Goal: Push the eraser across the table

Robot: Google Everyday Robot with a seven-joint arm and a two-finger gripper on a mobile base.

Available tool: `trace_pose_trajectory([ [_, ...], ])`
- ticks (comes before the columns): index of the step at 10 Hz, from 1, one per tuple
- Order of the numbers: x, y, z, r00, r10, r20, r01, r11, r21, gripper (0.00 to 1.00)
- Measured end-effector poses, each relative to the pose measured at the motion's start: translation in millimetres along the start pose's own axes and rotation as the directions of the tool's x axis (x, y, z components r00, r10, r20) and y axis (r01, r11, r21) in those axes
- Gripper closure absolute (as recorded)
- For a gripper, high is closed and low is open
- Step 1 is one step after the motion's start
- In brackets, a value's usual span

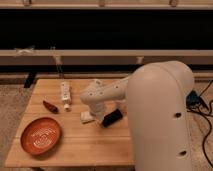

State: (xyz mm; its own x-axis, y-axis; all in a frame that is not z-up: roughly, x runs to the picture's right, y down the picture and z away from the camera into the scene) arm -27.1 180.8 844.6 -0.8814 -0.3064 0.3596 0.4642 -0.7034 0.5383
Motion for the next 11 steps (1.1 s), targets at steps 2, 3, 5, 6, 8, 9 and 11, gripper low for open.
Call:
trace_pose_trajectory([
  [2,-8.9,13.5,-1.4,1.0,0.017,-0.002,-0.017,1.0,-0.011,0.97],
  [3,-12.0,19.3,-3.2,1.0,0.027,-0.009,-0.027,1.0,-0.015,0.97],
  [5,-16.8,31.3,-12.1,0.998,0.045,-0.048,-0.047,0.999,-0.026,0.97],
  [6,-17.0,37.5,-22.8,0.995,0.047,-0.084,-0.05,0.998,-0.033,0.97],
  [8,-2.8,38.0,-40.2,0.99,0.013,-0.141,-0.018,0.999,-0.033,0.86],
  [9,13.2,36.0,-52.9,0.984,-0.027,-0.178,0.022,0.999,-0.03,0.74],
  [11,29.8,36.3,-67.0,0.973,-0.07,-0.219,0.066,0.998,-0.023,0.67],
])
